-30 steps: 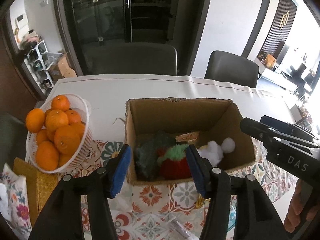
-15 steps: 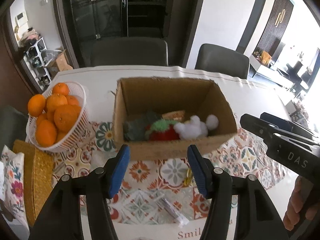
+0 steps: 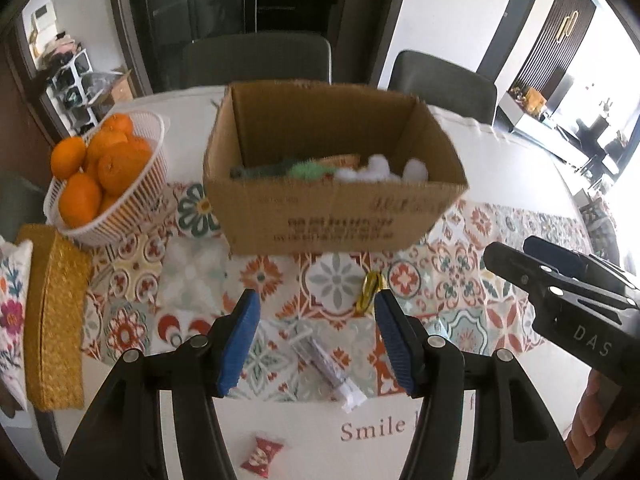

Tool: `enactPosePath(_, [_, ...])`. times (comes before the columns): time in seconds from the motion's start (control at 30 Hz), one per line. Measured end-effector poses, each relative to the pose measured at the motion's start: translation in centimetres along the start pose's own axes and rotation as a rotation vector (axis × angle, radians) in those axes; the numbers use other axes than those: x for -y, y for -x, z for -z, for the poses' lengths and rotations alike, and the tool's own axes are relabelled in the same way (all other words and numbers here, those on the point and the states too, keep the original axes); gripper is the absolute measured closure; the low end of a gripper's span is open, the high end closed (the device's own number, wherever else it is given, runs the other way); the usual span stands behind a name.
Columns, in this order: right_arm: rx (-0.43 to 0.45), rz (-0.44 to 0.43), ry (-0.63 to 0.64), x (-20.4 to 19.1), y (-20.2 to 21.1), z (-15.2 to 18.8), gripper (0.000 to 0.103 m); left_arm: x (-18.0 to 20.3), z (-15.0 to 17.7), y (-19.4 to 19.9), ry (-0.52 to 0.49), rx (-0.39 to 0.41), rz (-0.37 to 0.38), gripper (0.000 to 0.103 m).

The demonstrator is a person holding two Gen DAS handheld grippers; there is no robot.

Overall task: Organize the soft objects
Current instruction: 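Withdraw both tools from the box toward the remaining items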

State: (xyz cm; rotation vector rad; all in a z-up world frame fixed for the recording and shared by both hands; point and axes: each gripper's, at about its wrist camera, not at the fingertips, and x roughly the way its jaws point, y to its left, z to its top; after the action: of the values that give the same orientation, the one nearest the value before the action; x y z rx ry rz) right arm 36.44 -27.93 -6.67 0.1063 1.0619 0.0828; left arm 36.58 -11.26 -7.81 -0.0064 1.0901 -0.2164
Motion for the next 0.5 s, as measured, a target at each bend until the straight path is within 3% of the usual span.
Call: enactPosePath(0.5, [-0.203,-0.030,0.033,1.4,-4.6,5.7,0.044,0.6,5.4,-4.0,0.069,-0.136,-0.010,0.044])
